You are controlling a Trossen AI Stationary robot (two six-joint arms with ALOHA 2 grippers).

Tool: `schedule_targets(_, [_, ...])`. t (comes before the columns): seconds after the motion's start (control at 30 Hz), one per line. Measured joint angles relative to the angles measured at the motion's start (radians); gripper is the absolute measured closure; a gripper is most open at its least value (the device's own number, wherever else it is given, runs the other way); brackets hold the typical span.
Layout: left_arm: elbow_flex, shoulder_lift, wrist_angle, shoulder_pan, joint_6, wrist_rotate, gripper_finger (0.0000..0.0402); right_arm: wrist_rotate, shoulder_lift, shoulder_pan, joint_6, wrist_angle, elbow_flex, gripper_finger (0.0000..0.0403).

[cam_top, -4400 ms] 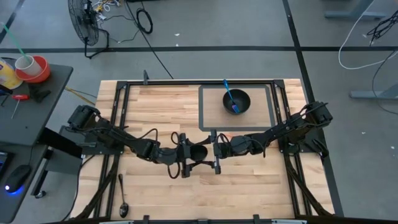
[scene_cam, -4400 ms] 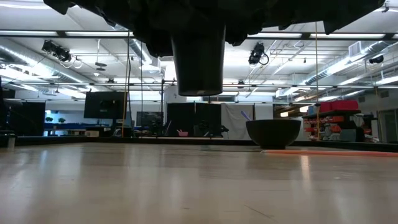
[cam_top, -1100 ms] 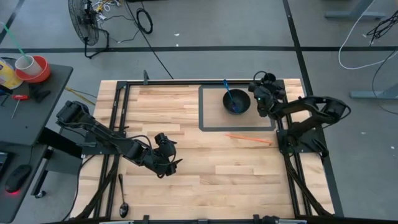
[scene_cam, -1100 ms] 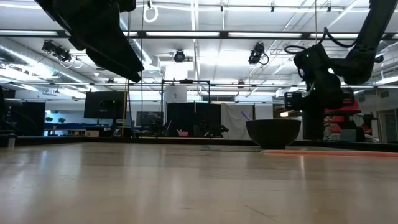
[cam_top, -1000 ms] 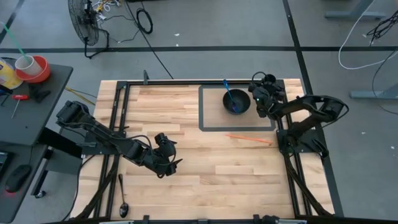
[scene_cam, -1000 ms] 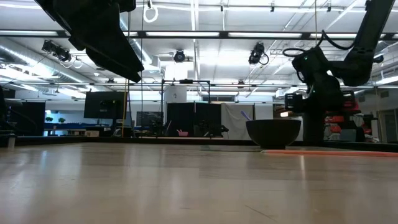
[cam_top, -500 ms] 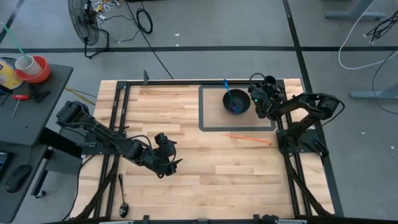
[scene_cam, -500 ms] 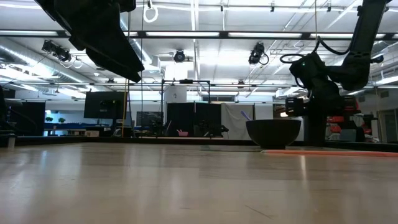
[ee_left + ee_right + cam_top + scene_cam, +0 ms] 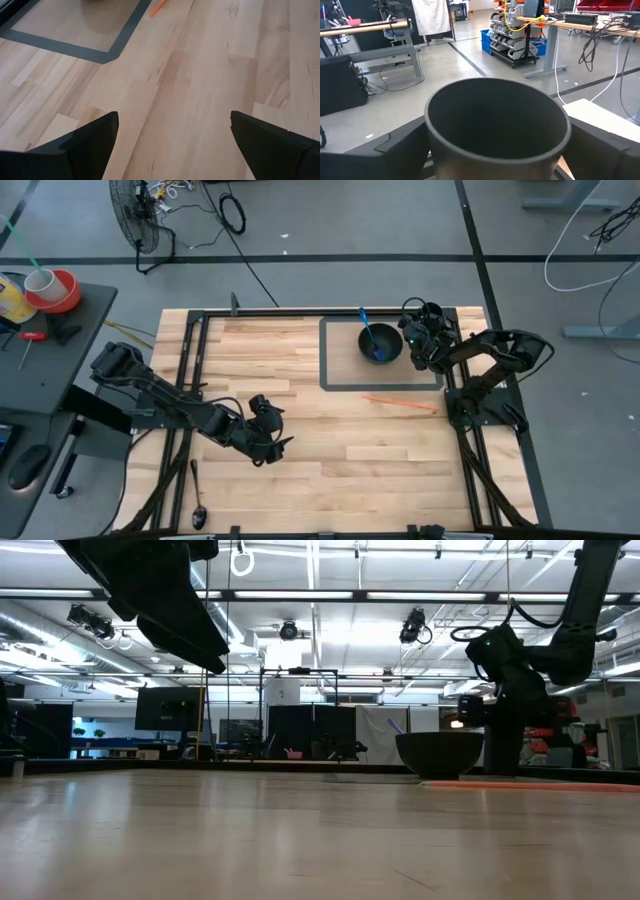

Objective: Pick & Place Utensil
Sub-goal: Put the black cup on the brown mat to the right of the black bowl

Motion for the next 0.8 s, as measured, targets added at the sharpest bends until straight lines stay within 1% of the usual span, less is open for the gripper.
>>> schedule_targets(0.2, [0.000, 0.000, 0.000, 0.000, 0.000, 0.000, 0.0015, -0.033, 0.000, 0.002, -0.061, -0.010, 0.000, 0.0006])
schedule_targets(0.37, [0.000, 0.000, 0.000, 0.000, 0.000, 0.000, 0.0015, -0.073, 0.000, 0.012, -0.076, -0.024, 0.000, 0.0006])
schedule_targets(0.47, [0.000, 0.000, 0.000, 0.000, 0.000, 0.000, 0.0015, -0.094, 0.000, 0.016, -0.058, -0.033, 0.000, 0.0005])
schedule_targets(0.63, [0.000, 0.000, 0.000, 0.000, 0.000, 0.001, 0.0015, -0.119, 0.000, 0.017, 0.030, -0.078, 0.000, 0.0005])
schedule_targets(0.8, [0.000, 0.000, 0.000, 0.000, 0.000, 0.001, 0.0015, -0.140, -0.001, 0.017, 0.024, -0.098, 0.000, 0.0005])
